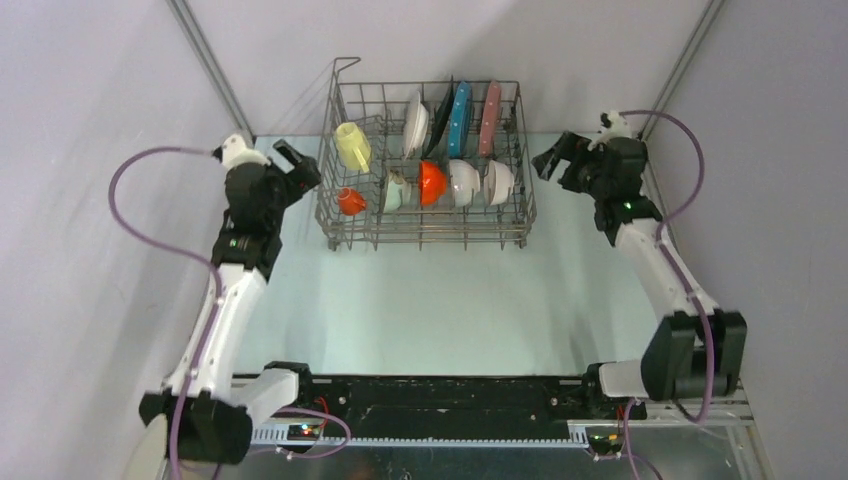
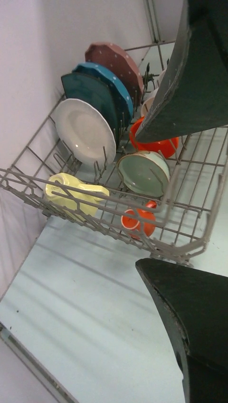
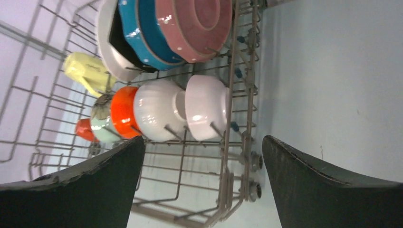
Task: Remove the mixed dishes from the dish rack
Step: Move the dish rack to the center of the board.
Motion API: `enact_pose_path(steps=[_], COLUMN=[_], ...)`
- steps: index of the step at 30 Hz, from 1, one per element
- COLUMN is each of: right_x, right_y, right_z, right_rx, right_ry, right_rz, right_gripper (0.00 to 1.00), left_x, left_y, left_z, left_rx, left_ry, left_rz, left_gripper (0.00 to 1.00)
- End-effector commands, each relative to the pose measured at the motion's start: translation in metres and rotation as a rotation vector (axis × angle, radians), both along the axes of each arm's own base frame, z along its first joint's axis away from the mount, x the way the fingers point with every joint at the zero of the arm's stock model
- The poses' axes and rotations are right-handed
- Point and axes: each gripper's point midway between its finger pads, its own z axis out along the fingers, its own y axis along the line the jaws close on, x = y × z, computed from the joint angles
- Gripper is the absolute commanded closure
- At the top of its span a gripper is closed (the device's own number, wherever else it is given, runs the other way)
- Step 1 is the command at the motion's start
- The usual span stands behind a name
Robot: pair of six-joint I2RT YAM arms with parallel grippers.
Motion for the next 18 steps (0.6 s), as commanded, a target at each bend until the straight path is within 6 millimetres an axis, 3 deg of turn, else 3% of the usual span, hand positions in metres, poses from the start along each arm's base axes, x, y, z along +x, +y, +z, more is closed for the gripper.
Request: enact_pose_path(steps=[1,5,8,10,13,18], right_x=[0.043,0.079,0.096,0.104,0.108,0.108], right_y=[0.01,0.018,0.024,0.029,0.037,0.03], right_z=[-0.015,-0.04,-0.049,-0.068,-0.079,-0.096], right_rx=[-0.092,-0.137,-0.151,-0.189,-0.232,-0.258], right_ry=[0.08,0.173,0.208,0.24,0.246,0.264], right_rz=[-0.022,-0.029,-0.02,-0.01,0.011,-0.03], right_gripper=[0.08,0.21,0.27,0.34,0.49,0.69], left_x=[0.033,0.058,0.072,0.078,0.081,0.084], left_y=[-0.007,-0.009,-0.015,-0.015,-0.013,-0.018], left_z=[-0.007,-0.024,-0.05,-0.062,-0.075,-0.085], left_rx=[0.046,0.052,0.063,0.065,0.067,0.057], left_ry=[0.096,0.165,0.251,0.294,0.335,0.324], left_rz=[-0.068,-0.084,-0.122,-0.124,-0.112,-0.137], left_gripper=[0.02,0.0,0.07,0.12,0.24,0.33])
